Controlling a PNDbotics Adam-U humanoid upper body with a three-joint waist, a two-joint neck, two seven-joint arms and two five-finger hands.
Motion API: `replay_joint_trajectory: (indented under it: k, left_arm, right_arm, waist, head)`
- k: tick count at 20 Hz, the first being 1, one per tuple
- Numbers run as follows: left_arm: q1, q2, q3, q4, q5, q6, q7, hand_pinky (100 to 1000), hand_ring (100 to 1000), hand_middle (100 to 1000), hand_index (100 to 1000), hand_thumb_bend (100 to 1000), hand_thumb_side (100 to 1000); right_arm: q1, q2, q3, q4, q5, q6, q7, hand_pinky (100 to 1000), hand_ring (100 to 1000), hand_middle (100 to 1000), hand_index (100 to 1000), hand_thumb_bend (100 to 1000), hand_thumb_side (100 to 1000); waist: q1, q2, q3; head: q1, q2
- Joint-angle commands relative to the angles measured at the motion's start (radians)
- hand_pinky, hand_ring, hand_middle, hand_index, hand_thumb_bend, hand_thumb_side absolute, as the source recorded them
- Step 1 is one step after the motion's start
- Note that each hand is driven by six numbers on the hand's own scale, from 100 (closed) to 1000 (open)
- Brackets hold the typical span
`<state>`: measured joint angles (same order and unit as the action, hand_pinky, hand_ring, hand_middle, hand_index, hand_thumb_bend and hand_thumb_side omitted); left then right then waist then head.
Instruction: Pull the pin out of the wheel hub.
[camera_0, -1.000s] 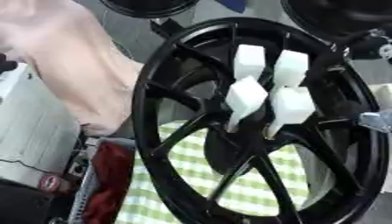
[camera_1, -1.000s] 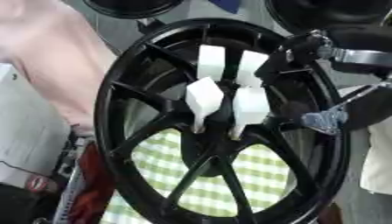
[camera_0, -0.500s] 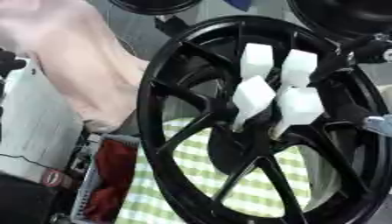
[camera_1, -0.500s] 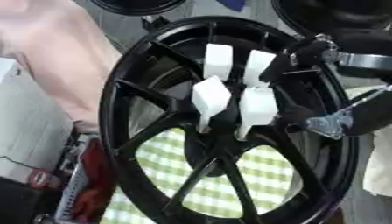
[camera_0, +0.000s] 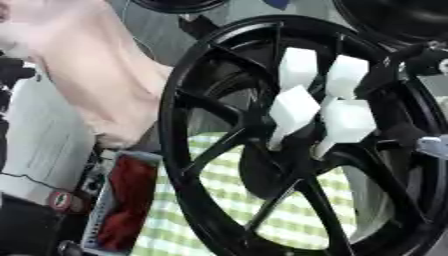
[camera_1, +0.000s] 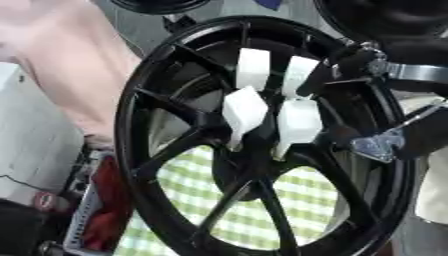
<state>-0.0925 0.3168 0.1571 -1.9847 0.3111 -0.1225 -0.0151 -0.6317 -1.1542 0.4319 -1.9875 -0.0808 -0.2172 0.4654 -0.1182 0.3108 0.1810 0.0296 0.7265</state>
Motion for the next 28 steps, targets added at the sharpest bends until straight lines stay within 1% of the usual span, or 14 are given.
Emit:
replay_joint_trajectory:
  k: [1,12,22,28]
  left_arm:
    - [-0.008,0.009,-0.002,-0.015,-0.009,0.004,0.001,1000,717,651,854,100,803]
    - [-0.004,0.004,-0.002,-0.015,-0.017,0.011,0.001,1000,717,651,852,100,805]
    - [-0.004,0.001,-0.004,-0.015,-0.023,0.014,-0.001,1000,718,652,852,100,807]
    - [-0.005,-0.001,-0.006,-0.015,-0.027,0.017,-0.005,1000,719,653,852,100,809]
  right_arm:
    - [-0.020,-0.015,-0.004,-0.012,0.007,0.005,0.003,837,792,758,870,164,332]
    - [-0.045,-0.006,0.019,-0.012,0.038,0.032,0.007,829,783,751,875,188,331]
    - [-0.064,0.004,0.039,-0.012,0.053,0.077,0.029,795,749,720,875,206,345]
    - [-0.077,0.011,0.051,-0.012,0.068,0.104,0.041,793,753,724,874,217,364]
  waist:
    - [0.004,-0.011,-0.002]
    - [0.000,-0.011,-0.007]
    - [-0.003,-0.007,-0.008]
    - [-0.007,-0.003,-0.007]
  head:
    - [0.002,-0.011]
    - [-0.007,-0.017]
    - [-0.013,-0.019]
    - [-0.012,-0.020]
